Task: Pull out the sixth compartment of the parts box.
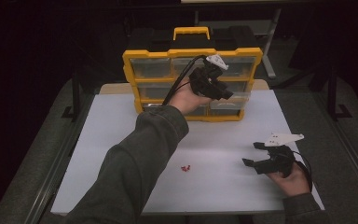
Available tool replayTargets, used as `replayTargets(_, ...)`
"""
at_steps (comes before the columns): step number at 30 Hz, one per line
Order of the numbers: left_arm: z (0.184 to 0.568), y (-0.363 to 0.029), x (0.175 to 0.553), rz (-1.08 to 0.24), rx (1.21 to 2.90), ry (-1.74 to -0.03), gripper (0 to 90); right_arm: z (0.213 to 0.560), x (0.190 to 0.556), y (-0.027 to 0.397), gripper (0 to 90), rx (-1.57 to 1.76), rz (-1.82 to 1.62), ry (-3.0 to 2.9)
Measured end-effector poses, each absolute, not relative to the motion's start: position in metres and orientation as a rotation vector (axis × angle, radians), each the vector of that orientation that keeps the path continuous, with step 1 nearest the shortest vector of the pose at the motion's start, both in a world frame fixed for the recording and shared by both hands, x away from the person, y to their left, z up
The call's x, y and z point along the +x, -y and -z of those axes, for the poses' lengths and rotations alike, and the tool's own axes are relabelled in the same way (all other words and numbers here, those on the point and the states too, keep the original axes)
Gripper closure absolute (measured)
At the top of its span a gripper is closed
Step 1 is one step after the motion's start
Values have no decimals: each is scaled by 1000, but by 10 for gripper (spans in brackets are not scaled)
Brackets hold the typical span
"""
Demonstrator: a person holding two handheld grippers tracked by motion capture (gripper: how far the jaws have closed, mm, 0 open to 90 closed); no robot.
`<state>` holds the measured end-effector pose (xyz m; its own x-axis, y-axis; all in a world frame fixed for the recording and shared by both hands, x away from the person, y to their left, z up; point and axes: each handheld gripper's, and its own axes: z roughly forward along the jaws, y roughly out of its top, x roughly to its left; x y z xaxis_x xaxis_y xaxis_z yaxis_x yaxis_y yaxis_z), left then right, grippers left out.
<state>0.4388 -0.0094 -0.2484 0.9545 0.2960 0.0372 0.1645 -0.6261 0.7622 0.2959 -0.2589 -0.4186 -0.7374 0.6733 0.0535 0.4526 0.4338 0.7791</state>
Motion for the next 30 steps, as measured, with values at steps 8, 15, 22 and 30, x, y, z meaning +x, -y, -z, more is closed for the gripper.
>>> replayTargets(8, 259, 15, 451, -206, 2335, -328, 563, 419, 296, 258, 204, 964, -1195, -2430)
replayTargets(15, 268, 22, 457, -232, 2418, -302, 599, 420, 296, 255, 207, 957, -1187, -2441)
replayTargets(22, 271, 22, 461, -185, 2444, -307, 630, 419, 297, 258, 207, 968, -1203, -2430)
replayTargets(30, 268, 21, 454, -157, 2455, -264, 682, 419, 296, 256, 207, 955, -1194, -2429)
